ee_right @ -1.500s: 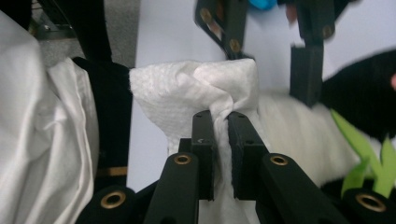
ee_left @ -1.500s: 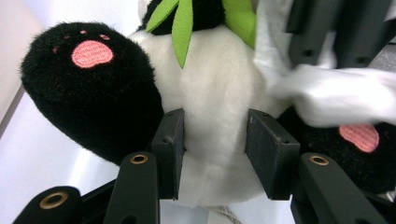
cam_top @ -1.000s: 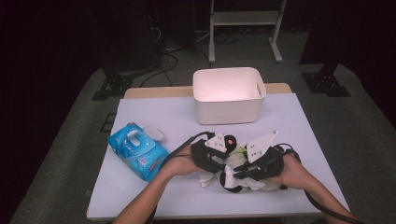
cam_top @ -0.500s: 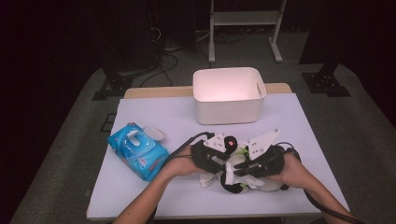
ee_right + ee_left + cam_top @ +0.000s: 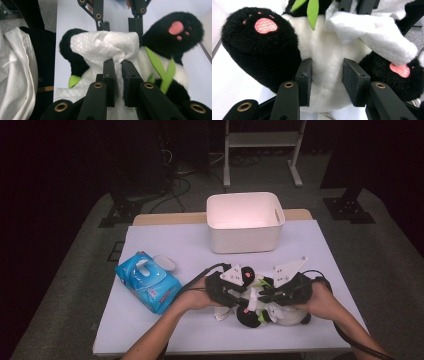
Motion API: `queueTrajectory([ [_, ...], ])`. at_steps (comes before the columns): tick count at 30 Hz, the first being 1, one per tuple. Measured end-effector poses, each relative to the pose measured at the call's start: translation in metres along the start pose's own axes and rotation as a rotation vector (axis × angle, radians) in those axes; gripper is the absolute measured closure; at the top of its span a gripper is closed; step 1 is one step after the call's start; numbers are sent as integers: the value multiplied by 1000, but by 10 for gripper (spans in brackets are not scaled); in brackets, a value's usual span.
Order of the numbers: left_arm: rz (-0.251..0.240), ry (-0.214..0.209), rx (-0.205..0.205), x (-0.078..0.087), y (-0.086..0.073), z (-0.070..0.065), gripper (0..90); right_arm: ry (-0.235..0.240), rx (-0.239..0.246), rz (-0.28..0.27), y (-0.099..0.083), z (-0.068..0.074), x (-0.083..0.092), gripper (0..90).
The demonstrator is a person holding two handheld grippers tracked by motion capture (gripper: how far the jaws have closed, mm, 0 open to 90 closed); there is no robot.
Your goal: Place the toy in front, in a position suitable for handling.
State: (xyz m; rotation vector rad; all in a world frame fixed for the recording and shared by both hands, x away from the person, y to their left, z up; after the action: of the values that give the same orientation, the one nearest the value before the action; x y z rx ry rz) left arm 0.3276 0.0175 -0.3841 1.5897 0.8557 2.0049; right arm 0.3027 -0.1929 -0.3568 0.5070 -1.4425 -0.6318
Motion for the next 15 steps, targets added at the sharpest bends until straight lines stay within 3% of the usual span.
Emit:
queueTrajectory([
  [8, 15, 10, -20, 1, 0, -3, 592, -8, 21, 16, 17, -8, -15, 818],
  [14, 18, 20, -31, 1, 0, -4, 592, -27, 23, 44, 16, -9, -10, 820],
  [15, 19, 20, -33, 1, 0, -4, 593, -48, 12, 48, 12, -10, -3, 819],
])
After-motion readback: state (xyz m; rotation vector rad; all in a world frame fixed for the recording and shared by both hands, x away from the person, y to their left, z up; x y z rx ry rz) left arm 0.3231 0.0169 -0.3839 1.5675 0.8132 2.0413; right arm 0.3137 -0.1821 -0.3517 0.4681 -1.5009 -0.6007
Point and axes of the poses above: each handheld gripper's, and its own axes: x roughly backward along the jaws, y roughly out of its top, z roughly to its left, the point moved 1 cm from there along -x, roughly forward along the jaws, and after that the axes turned 10 degrees about y, right-handed, at the moved point
